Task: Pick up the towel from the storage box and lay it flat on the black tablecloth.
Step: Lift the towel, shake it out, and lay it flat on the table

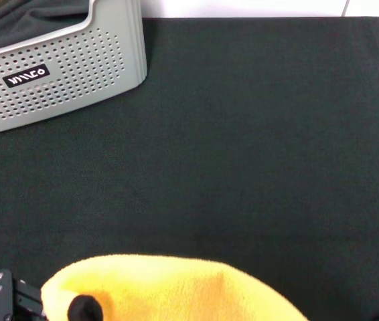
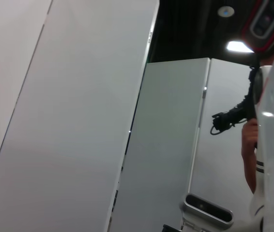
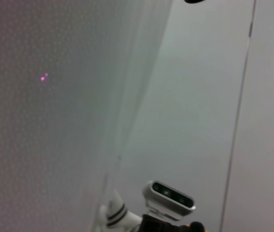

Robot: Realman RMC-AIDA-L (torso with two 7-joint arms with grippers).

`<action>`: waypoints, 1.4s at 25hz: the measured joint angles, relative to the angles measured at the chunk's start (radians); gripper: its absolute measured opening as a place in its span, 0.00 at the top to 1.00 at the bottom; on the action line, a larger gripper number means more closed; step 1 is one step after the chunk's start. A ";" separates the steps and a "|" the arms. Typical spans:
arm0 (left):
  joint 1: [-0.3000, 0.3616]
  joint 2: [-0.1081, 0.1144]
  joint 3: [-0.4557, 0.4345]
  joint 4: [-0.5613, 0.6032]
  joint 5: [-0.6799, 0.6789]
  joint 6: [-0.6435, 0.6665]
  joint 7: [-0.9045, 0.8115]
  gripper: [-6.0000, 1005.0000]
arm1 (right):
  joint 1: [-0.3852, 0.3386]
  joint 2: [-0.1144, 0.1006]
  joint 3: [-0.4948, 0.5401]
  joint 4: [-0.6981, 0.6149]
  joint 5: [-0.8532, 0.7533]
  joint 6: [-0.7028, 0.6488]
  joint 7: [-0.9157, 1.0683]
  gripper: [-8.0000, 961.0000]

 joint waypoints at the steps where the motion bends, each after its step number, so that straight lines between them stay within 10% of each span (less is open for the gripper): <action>1: 0.008 0.001 0.001 0.014 0.000 0.000 0.000 0.92 | 0.000 0.000 0.000 -0.001 -0.005 -0.010 0.002 0.98; 17: 0.020 0.041 0.108 0.068 -0.078 0.000 0.054 0.91 | 0.014 0.001 0.055 0.023 -0.008 -0.110 0.046 0.98; 30: -0.399 -0.029 0.081 -0.476 -0.077 -0.009 0.120 0.90 | 0.146 0.004 0.131 0.197 -0.001 0.123 0.035 0.98; 35: -0.456 -0.044 0.007 -0.532 -0.072 -0.014 0.141 0.90 | 0.178 0.004 0.137 0.205 0.009 0.215 0.035 0.98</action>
